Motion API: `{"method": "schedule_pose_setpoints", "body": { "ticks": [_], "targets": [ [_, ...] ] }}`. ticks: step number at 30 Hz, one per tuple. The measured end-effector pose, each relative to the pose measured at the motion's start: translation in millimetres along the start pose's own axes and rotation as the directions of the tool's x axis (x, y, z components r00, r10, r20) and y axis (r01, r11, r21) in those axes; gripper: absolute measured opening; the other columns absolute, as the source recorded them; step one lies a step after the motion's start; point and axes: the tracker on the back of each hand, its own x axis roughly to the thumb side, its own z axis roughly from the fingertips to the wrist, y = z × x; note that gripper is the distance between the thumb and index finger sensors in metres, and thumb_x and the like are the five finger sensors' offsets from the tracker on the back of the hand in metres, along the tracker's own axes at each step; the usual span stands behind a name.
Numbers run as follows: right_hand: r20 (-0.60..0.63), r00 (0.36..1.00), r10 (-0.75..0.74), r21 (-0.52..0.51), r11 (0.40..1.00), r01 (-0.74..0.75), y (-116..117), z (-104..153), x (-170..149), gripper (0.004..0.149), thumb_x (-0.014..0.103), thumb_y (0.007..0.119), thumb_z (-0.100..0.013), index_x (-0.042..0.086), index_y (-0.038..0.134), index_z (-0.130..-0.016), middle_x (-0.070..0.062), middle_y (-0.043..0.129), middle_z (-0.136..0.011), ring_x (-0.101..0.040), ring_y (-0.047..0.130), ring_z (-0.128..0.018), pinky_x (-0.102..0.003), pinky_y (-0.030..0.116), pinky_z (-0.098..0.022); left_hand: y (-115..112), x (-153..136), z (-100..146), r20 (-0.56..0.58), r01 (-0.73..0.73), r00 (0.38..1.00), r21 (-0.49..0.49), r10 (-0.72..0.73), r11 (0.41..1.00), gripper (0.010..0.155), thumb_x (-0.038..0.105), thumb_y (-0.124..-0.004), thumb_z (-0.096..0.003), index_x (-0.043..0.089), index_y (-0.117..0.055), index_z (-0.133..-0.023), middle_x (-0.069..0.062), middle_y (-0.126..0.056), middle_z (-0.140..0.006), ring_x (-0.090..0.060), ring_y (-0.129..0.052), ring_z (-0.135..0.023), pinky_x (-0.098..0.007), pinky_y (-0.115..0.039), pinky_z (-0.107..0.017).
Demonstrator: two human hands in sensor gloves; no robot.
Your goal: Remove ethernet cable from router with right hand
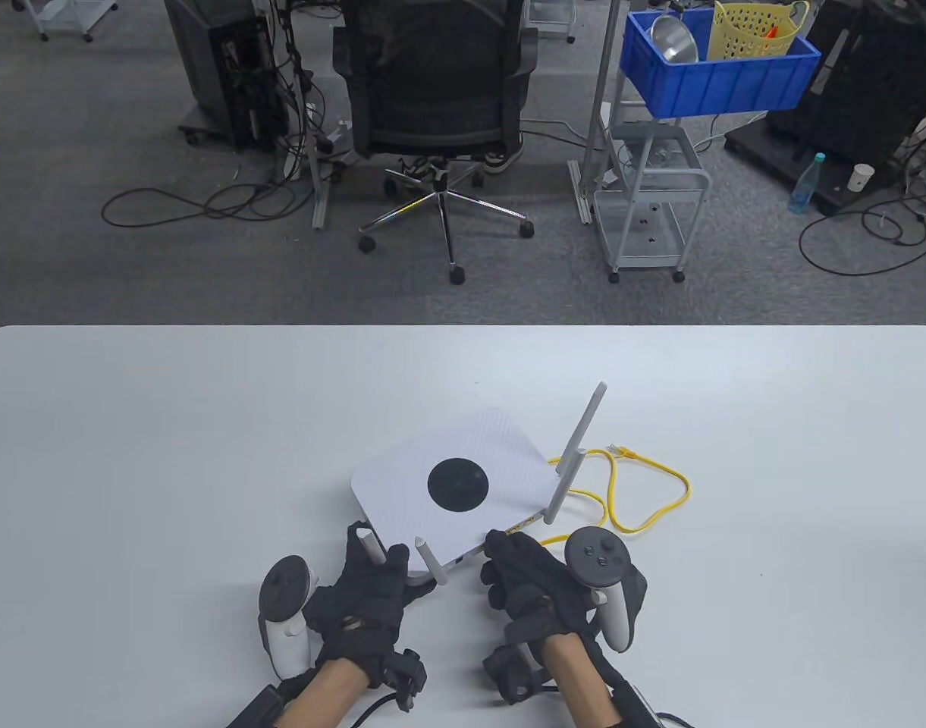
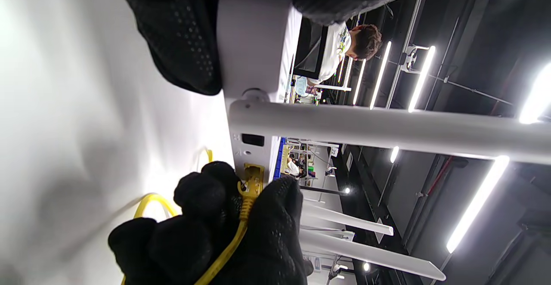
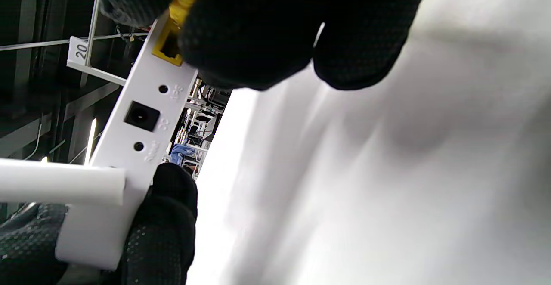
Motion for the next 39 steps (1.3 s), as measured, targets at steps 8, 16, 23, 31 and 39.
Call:
{"method": "schedule_pose_setpoints", "body": {
  "ticks": [8, 16, 23, 31, 39],
  "targets": [
    [0.083, 0.994, -0.065, -0.046, 0.997, 0.069, 0, 2, 2, 0.041, 0.044, 0.072, -0.058, 0.012, 0.074, -0.084, -0.003, 0.088, -0.056, 0.0, 0.088, -0.029, -0.037, 0.086, -0.051, 4, -1, -2, -0.027, -0.043, 0.999, 0.012, 0.043, 0.999, 0.082, 0.029, -0.069, -0.061, -0.001, -0.005, -0.103, -0.031, -0.043, -0.109, -0.036, -0.088, -0.093, -0.04, -0.09, -0.065],
    [0.153, 0.985, -0.08, -0.008, 0.997, 0.082, 1, 2, 7, 0.04, 0.044, 0.074, -0.057, 0.013, 0.076, -0.082, -0.002, 0.088, -0.052, 0.001, 0.087, -0.026, -0.036, 0.089, -0.049, 13, 5, -3, 0.001, -0.058, 0.998, 0.021, 0.058, 0.998, 0.081, 0.027, -0.071, -0.0596, 0.0, -0.01, -0.104, -0.031, -0.047, -0.109, -0.037, -0.091, -0.09, -0.042, -0.091, -0.062],
    [0.173, 0.981, -0.092, 0.014, 0.996, 0.091, 0, 1, 8, 0.04, 0.044, 0.074, -0.057, 0.013, 0.075, -0.083, -0.002, 0.088, -0.052, 0.001, 0.086, -0.025, -0.036, 0.089, -0.049, 14, 7, -5, 0.012, -0.068, 0.998, 0.02, 0.068, 0.997, 0.081, 0.027, -0.072, -0.0594, 0.0, -0.011, -0.105, -0.031, -0.048, -0.109, -0.037, -0.092, -0.09, -0.042, -0.092, -0.061],
    [0.19, 0.978, -0.086, 0.051, 0.996, 0.078, 0, -2, 9, 0.041, 0.044, 0.072, -0.057, 0.012, 0.075, -0.084, -0.002, 0.088, -0.052, 0.001, 0.086, -0.025, -0.037, 0.089, -0.049, 17, 9, -6, 0.021, -0.059, 0.998, 0.019, 0.059, 0.998, 0.082, 0.027, -0.073, -0.0591, 0.0, -0.011, -0.105, -0.03, -0.048, -0.109, -0.038, -0.092, -0.09, -0.043, -0.092, -0.061],
    [0.251, 0.963, -0.1, 0.128, 0.989, 0.069, -2, 4, 15, 0.049, 0.044, 0.071, -0.057, 0.006, 0.074, -0.087, -0.002, 0.087, -0.052, 0.001, 0.085, -0.025, -0.038, 0.088, -0.05, 36, 6, -10, 0.004, -0.179, 0.984, 0.09, 0.179, 0.98, 0.08, 0.028, -0.072, -0.0601, 0.001, -0.012, -0.106, -0.032, -0.048, -0.109, -0.038, -0.092, -0.09, -0.042, -0.092, -0.06]
  ]
}}
